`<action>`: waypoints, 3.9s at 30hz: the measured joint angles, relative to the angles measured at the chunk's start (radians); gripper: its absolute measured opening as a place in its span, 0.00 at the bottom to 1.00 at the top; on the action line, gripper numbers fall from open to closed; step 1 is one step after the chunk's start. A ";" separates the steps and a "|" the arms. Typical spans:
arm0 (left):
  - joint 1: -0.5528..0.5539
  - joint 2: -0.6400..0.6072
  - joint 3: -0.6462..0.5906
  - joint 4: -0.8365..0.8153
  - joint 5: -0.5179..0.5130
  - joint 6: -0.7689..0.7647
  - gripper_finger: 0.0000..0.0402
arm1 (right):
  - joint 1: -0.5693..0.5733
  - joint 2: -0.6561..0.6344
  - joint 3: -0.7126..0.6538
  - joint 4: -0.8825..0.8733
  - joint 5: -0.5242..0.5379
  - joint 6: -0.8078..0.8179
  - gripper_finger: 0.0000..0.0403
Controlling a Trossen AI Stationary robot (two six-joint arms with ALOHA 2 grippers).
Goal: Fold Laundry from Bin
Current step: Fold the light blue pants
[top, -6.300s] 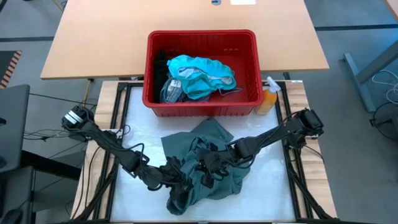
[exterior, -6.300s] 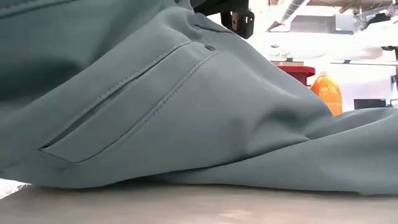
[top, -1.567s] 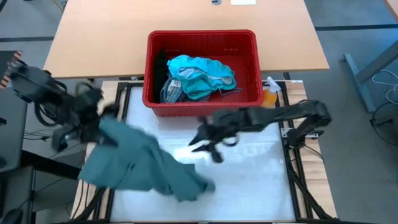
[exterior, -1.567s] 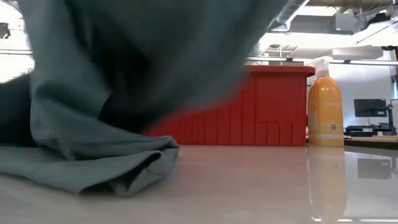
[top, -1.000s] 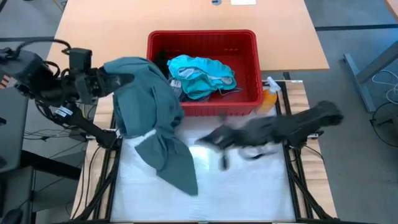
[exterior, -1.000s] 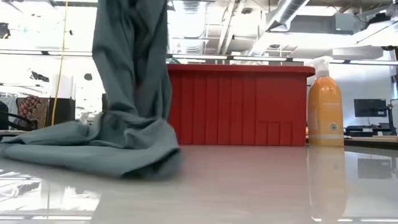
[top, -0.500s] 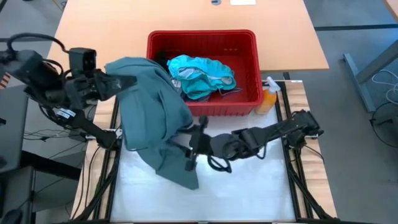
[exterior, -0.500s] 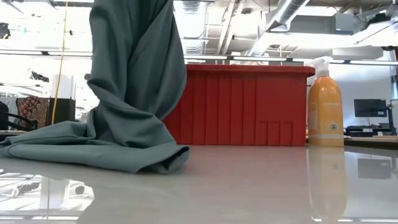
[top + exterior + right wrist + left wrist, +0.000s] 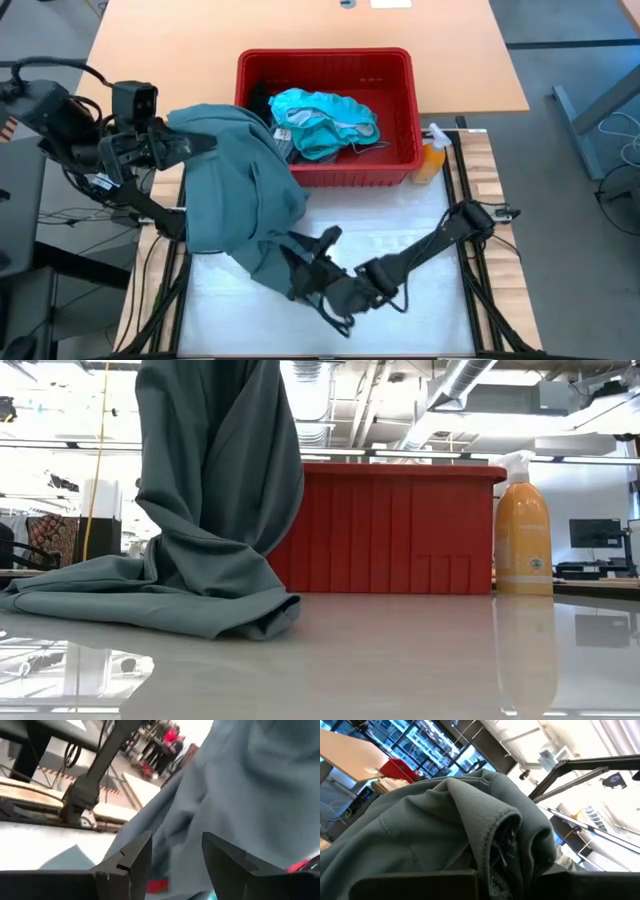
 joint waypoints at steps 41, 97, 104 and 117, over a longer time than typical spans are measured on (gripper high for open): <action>0.000 0.024 0.000 0.080 -0.027 0.003 0.06 | -0.119 -0.015 0.005 0.035 0.078 -0.269 0.26; 0.001 0.043 0.000 0.470 0.138 0.213 0.06 | -0.123 -0.264 0.425 -0.060 -0.721 -0.253 0.05; 0.001 0.044 0.000 0.467 0.138 0.216 0.06 | -0.103 -0.326 0.441 -0.052 -0.658 -0.357 0.05; 0.001 0.059 0.000 0.462 0.186 0.218 0.06 | -0.016 -0.302 0.438 -0.013 -0.833 -0.207 0.05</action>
